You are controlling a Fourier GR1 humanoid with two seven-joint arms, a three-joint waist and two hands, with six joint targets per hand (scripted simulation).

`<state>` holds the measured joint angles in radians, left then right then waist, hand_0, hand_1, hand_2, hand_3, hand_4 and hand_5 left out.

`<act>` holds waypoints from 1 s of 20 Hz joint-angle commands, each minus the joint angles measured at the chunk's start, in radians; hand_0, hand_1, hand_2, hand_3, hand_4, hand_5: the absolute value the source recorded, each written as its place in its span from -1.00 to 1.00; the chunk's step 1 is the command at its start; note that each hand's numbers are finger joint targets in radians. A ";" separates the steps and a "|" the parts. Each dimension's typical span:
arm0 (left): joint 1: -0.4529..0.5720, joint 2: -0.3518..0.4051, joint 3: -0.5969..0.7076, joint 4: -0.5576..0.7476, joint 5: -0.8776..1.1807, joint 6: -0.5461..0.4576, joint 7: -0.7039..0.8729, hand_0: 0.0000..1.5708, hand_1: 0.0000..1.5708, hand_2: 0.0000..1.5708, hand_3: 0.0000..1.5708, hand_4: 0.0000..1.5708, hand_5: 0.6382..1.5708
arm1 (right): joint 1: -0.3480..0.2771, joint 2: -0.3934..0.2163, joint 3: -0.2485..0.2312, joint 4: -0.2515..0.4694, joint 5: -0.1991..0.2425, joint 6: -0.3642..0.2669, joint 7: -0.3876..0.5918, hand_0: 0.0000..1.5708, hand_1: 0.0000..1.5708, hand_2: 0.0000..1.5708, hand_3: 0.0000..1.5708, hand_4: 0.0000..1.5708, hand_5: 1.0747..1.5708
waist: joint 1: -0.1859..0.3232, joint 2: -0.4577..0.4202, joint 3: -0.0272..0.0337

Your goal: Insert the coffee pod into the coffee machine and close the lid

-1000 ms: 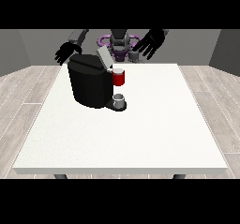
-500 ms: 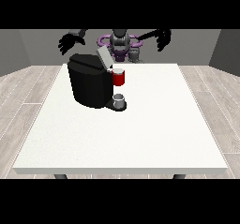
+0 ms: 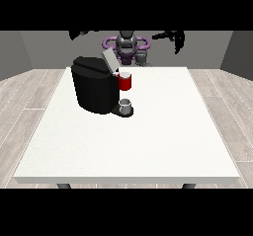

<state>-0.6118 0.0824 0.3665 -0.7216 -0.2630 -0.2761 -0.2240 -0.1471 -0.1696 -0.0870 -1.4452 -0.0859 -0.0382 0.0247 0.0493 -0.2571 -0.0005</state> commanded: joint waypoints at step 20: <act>0.325 -0.056 -0.117 -0.431 0.216 -0.068 0.038 -1.00 -1.00 -1.00 -1.00 -1.00 1.00 | -0.231 0.006 0.001 0.114 0.028 0.057 -0.017 -1.00 -1.00 -1.00 -1.00 -1.00 1.00 | 0.121 0.183 0.0005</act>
<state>-0.3660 0.0104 0.2512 -1.1092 -0.0772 -0.3038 -0.1337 -0.3400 -0.1673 -0.0629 -1.3562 -0.0450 0.0216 0.0156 0.1639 -0.1196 0.0003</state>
